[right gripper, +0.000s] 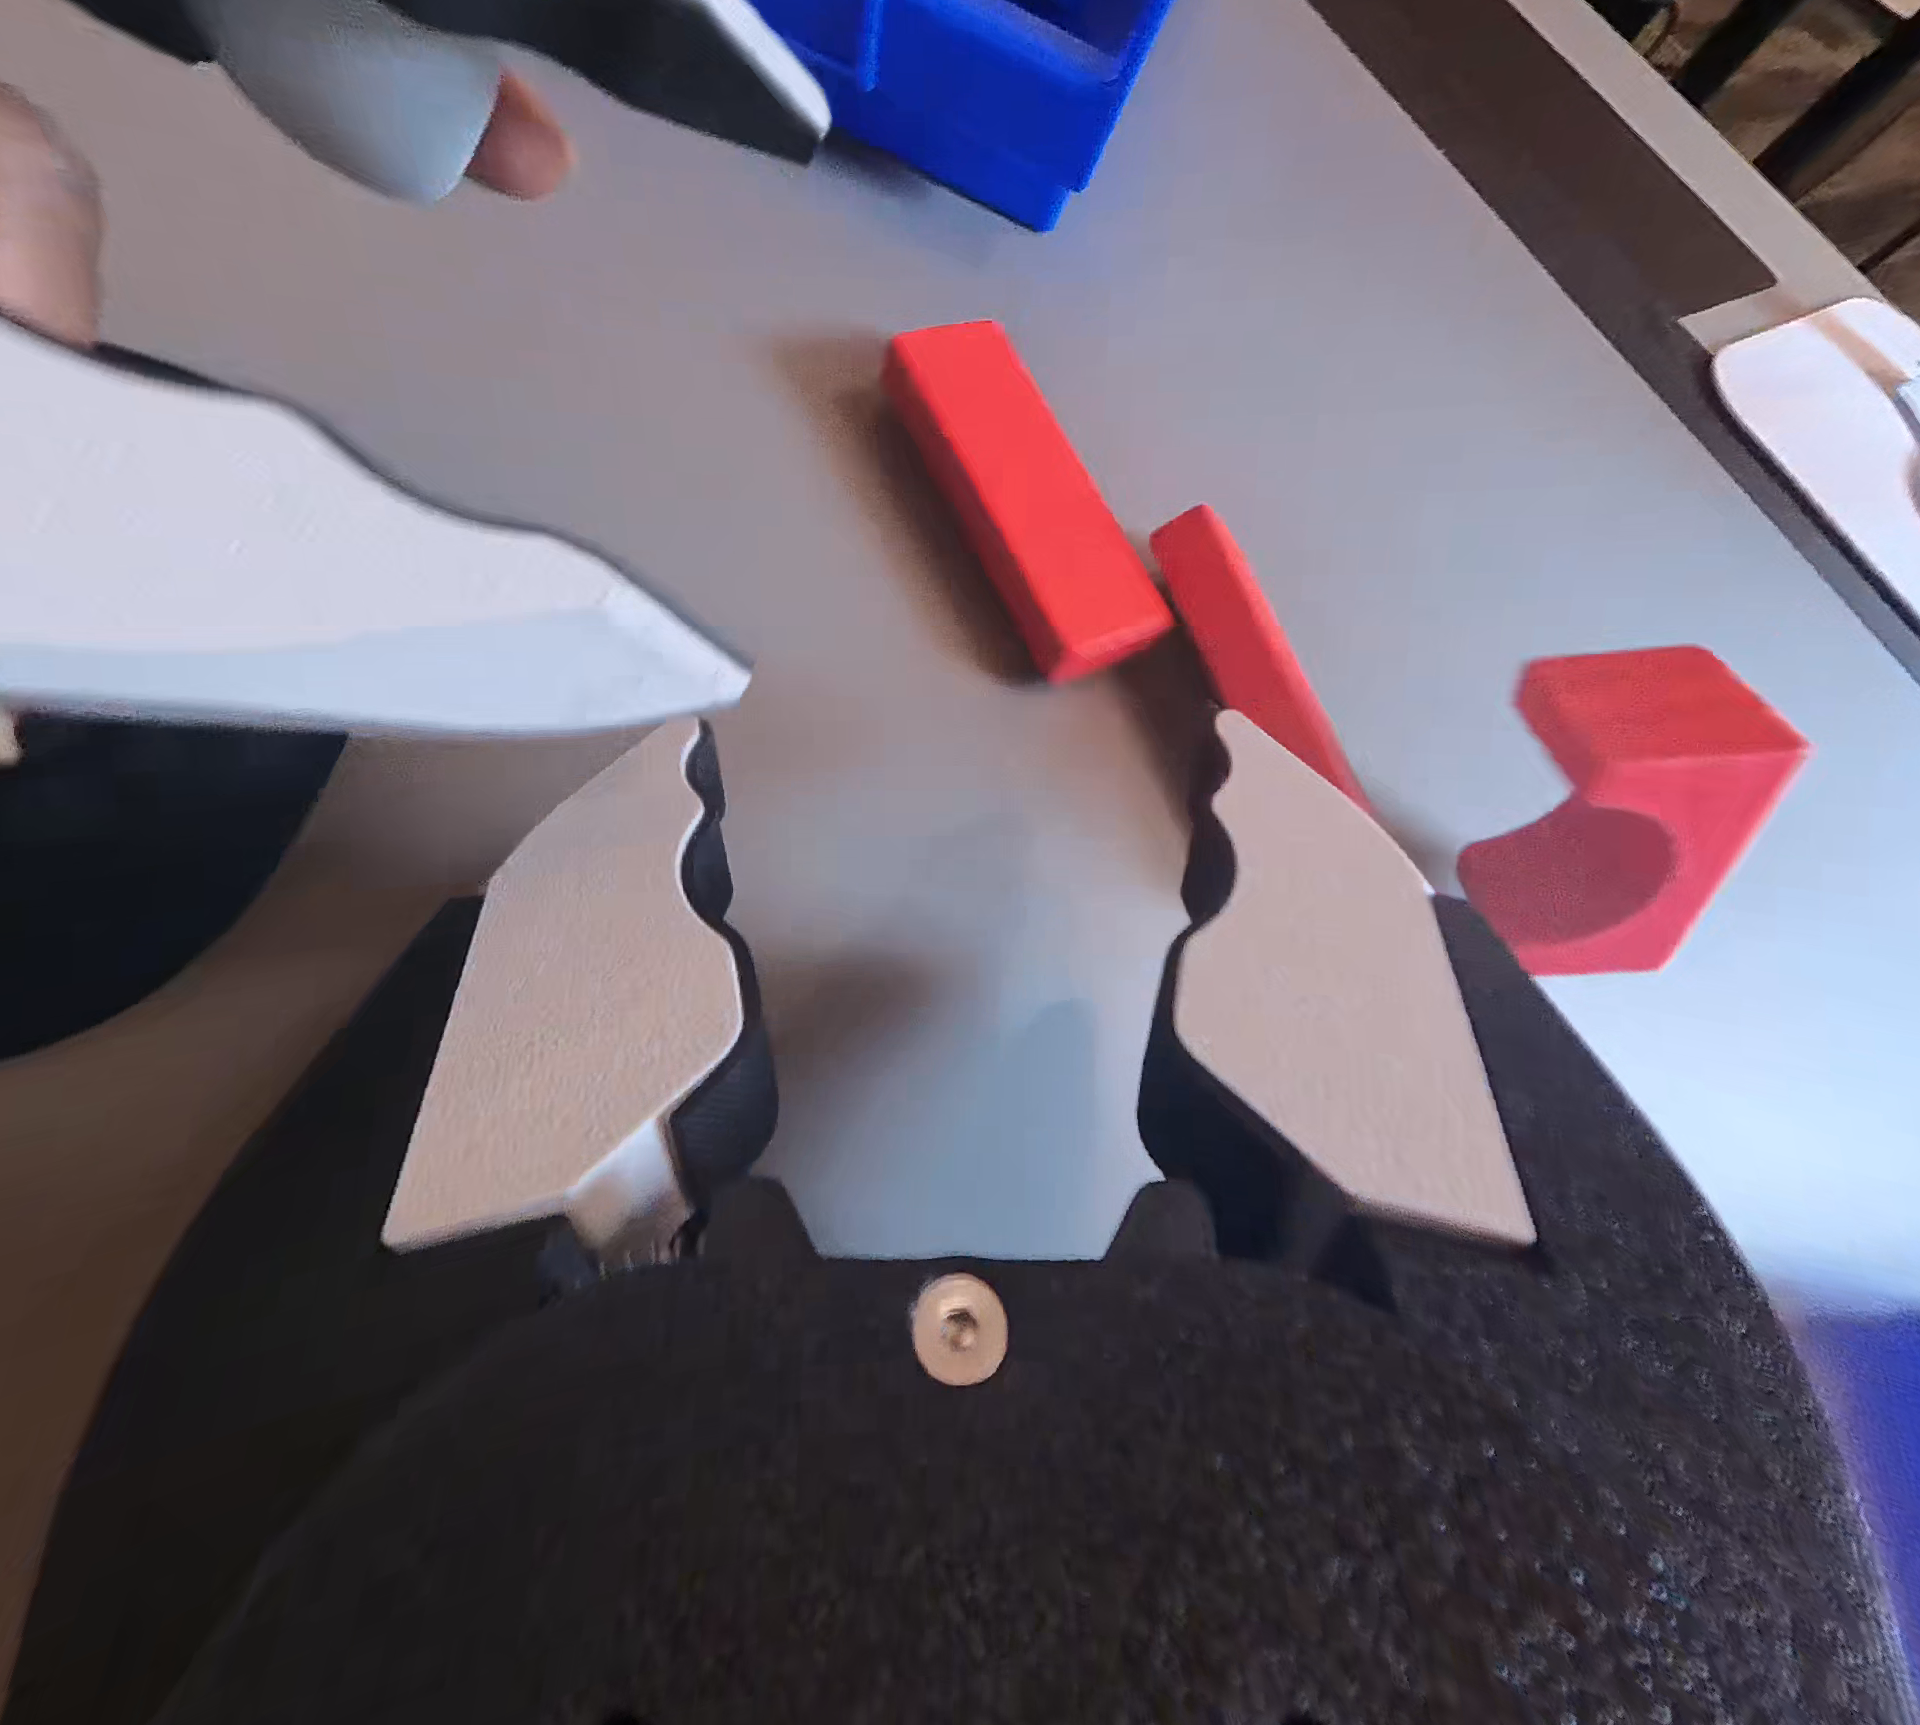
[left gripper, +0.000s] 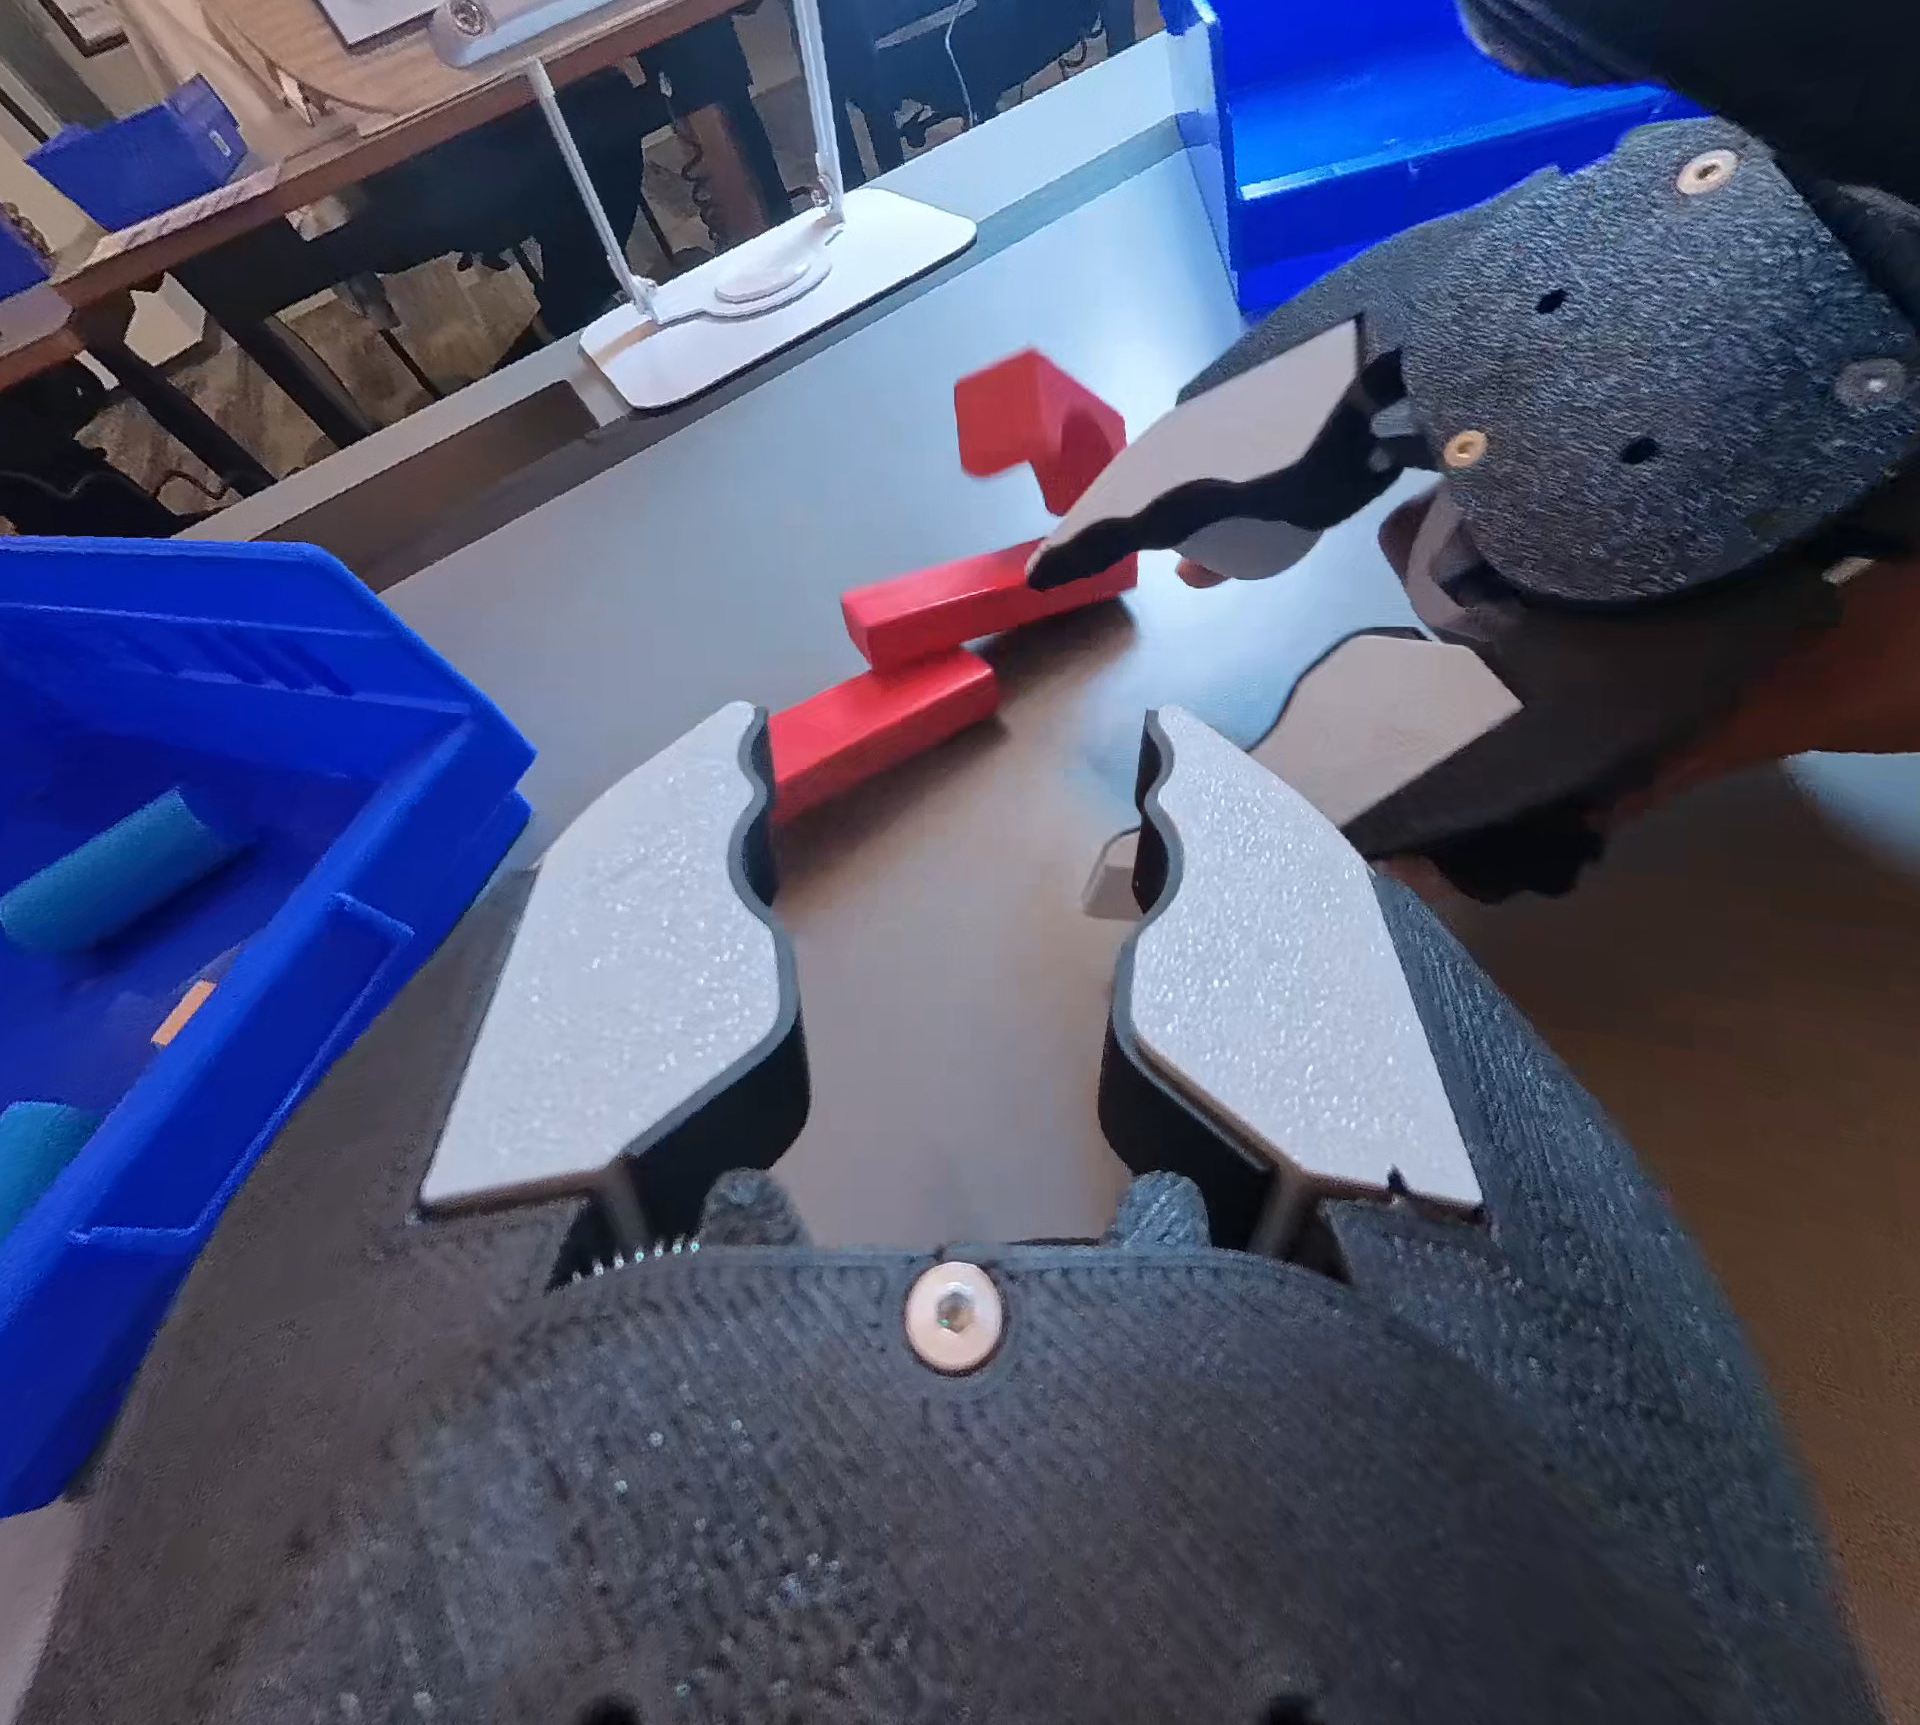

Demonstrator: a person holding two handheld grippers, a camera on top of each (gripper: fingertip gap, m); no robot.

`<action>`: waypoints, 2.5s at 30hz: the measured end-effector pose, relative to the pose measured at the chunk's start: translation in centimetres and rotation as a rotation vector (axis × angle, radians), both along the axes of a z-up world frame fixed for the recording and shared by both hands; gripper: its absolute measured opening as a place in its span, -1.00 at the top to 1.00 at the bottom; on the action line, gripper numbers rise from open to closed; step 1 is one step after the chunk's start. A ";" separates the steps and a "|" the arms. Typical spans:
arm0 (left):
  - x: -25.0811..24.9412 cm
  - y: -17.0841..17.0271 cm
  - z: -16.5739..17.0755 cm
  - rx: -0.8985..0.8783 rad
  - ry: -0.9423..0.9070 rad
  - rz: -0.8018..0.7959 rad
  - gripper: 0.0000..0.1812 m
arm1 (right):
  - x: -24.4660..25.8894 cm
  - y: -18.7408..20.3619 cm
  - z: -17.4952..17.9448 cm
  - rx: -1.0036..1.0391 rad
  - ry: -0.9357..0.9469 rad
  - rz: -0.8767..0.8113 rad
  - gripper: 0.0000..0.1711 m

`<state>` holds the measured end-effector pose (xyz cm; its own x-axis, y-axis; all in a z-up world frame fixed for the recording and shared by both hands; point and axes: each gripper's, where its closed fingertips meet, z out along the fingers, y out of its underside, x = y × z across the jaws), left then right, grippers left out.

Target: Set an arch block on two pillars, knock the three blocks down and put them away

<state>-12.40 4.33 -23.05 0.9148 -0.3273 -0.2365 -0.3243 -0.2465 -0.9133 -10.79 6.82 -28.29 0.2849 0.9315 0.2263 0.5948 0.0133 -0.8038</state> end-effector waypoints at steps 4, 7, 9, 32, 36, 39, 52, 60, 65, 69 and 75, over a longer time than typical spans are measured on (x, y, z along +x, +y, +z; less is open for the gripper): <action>-0.4 0.0 -0.2 -0.016 -0.021 -0.001 0.26 | 1.0 -1.0 0.1 -0.046 0.025 0.033 0.04; -0.4 0.1 -0.6 -0.033 -0.018 -0.005 0.26 | 2.4 -0.5 0.8 -0.039 0.053 0.029 0.06; -0.3 0.1 -0.8 -0.042 -0.021 -0.010 0.26 | 3.5 0.7 1.5 -0.033 0.077 0.000 0.07; 0.7 -0.5 0.2 0.003 -0.058 -0.095 0.32 | 4.6 17.2 -0.5 0.075 -0.126 -0.172 0.79; 0.9 -0.6 0.3 0.005 -0.067 -0.107 0.33 | 6.6 15.9 8.1 0.149 0.111 -0.185 0.80; 0.9 -0.6 0.3 0.008 -0.066 -0.111 0.33 | 12.1 18.2 11.6 0.113 0.168 -0.363 0.79; 1.1 -0.6 0.1 0.005 -0.054 -0.120 0.35 | 19.0 20.9 11.6 0.243 0.113 -0.583 0.53; 1.1 -0.7 0.3 0.012 -0.058 -0.123 0.35 | 3.6 9.3 1.4 -0.174 -0.019 0.055 0.37; 0.9 -0.7 0.5 0.017 -0.059 -0.120 0.35 | 1.3 8.6 -2.7 -0.183 -0.174 0.085 0.63; 0.6 -0.8 0.8 0.030 -0.069 -0.115 0.35 | 2.8 10.4 2.5 -0.048 -0.036 0.005 0.63; 0.4 -0.8 0.9 0.030 -0.074 -0.114 0.35 | 15.8 19.1 12.0 0.149 0.186 -0.505 0.63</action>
